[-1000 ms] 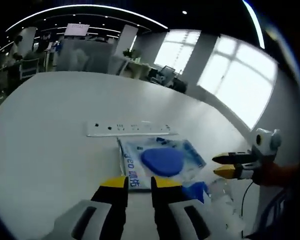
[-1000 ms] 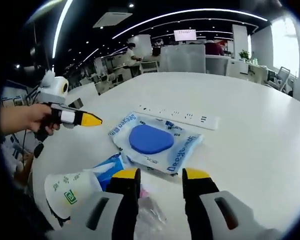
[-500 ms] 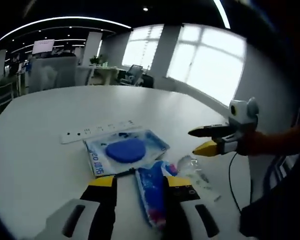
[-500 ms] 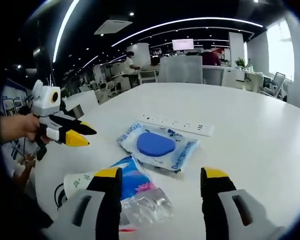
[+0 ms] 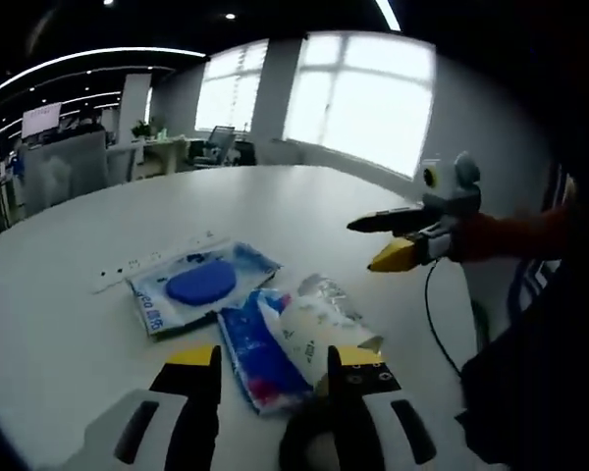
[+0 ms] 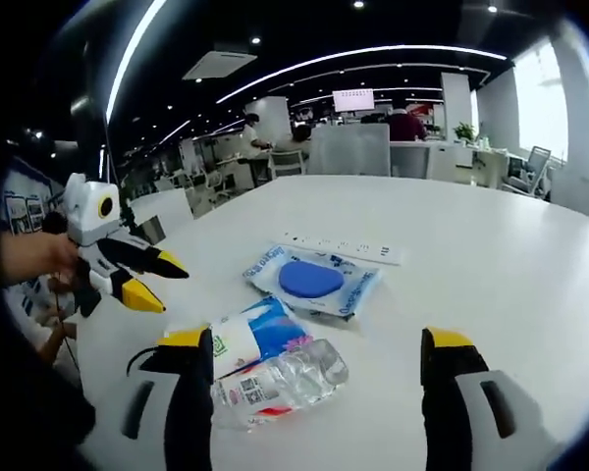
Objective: Arrange the tabletop items into an orderly group along one side of the table until the central work area is clear of visible clutter.
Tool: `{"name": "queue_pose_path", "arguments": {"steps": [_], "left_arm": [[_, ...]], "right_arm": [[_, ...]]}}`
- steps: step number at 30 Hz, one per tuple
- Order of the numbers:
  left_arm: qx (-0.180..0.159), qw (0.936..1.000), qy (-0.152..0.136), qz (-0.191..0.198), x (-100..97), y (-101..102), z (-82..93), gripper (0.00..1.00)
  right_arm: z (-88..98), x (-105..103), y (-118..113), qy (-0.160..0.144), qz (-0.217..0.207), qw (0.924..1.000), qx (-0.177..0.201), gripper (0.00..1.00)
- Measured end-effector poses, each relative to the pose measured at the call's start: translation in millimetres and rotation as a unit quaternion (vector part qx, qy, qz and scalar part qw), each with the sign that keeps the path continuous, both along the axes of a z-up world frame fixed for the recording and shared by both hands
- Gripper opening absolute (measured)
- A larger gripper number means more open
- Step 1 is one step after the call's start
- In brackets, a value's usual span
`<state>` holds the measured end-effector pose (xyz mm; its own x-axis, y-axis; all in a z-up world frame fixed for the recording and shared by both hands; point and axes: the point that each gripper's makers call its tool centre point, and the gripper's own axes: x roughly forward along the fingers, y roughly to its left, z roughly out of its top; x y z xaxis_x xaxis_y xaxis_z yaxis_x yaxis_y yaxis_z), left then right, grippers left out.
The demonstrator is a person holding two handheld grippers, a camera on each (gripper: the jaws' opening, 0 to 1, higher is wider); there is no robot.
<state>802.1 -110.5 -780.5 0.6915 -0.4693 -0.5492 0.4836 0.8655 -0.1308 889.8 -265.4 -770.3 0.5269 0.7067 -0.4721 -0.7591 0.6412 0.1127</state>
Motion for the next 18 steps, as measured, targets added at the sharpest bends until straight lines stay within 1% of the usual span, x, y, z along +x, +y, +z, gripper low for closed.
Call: {"name": "queue_pose_path", "arguments": {"steps": [2,4,5,7,11,13,15,18], "left_arm": [[0.014,0.9994,-0.007,-0.032,-5.1,-12.0,0.4,0.43],[0.037,0.9980,-0.007,-0.051,-8.2,-19.3,-2.0,0.43],[0.040,0.9977,-0.007,-0.055,-8.2,-22.5,-3.5,0.43],[0.042,0.9970,-0.005,-0.064,-8.4,-27.6,-5.9,0.42],[0.055,0.9955,-0.002,-0.077,-7.1,-33.0,-12.1,0.37],[0.062,0.9947,0.002,-0.082,-6.0,-34.1,-16.4,0.33],[0.062,0.9945,0.009,-0.084,-4.5,-34.0,-20.6,0.28],[0.071,0.9931,0.009,-0.093,-3.2,-35.4,-23.4,0.22]], "right_arm": [[2.6,-4.8,-6.6,-0.008,-0.001,1.0000,-0.005,0.90],[6.0,-9.6,-14.5,-0.014,-0.004,0.9999,-0.009,0.93],[7.5,-11.1,-17.3,-0.016,-0.006,0.9998,-0.008,0.96],[10.8,-14.0,-21.9,-0.019,-0.009,0.9998,-0.004,0.99],[18.5,-20.4,-32.7,-0.022,-0.020,0.9996,0.001,0.99],[20.3,-24.0,-40.1,-0.020,-0.027,0.9994,0.001,0.99],[20.1,-27.4,-45.8,-0.016,-0.032,0.9994,0.001,0.99],[19.8,-32.2,-52.1,-0.017,-0.041,0.9990,0.001,0.99]]}}
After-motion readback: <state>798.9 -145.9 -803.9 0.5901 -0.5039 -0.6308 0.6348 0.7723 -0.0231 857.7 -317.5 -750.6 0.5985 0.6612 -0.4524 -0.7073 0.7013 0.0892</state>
